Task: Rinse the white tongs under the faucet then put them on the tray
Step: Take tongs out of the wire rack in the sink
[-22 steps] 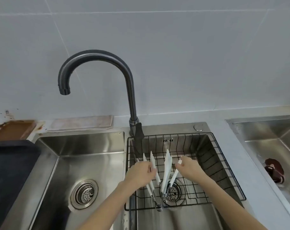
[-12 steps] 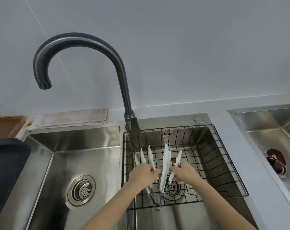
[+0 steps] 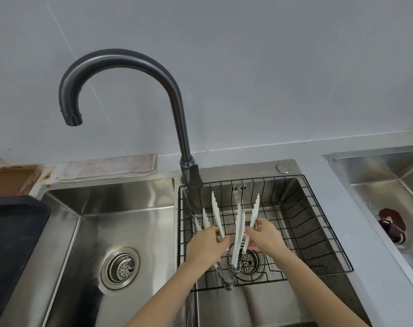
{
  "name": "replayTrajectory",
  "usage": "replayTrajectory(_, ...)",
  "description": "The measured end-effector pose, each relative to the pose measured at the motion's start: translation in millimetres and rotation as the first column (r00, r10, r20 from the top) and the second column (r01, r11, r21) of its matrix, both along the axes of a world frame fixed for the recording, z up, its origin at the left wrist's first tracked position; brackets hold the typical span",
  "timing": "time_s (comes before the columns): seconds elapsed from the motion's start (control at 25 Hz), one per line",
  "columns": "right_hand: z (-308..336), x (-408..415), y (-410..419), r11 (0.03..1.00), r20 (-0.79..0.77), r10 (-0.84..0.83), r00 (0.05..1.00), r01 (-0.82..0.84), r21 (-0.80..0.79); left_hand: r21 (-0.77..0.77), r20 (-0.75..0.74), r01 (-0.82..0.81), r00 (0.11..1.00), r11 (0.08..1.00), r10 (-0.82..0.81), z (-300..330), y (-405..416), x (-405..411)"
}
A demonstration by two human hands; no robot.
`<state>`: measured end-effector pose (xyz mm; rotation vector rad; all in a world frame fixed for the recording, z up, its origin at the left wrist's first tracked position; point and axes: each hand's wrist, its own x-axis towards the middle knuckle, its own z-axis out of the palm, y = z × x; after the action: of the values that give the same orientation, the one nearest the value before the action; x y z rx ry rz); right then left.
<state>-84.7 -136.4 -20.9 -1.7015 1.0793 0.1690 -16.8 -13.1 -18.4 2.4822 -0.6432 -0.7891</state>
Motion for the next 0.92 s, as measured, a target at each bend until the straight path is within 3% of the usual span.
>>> replayTrajectory(0.2, 19, -2, 25, 0.999, 0.111, 0.008, 0.994, -0.002, -0.052, -0.153, -0.016, -0.135, 0.991, 0.979, 0.134, 10, 25, -5)
replayTrajectory(0.4, 31, -2, 52, 0.997, 0.152, 0.052, 0.987, -0.042, -0.072, -0.275, -0.136, -0.248, 0.966, 0.929, 0.218, 19, 55, -6)
replayTrajectory(0.92, 35, 34, 149, 0.991, 0.193, 0.126, 0.973, -0.116, -0.063, -0.311, -0.351, -0.444, 0.876, 0.841, 0.332, 20, 160, 32)
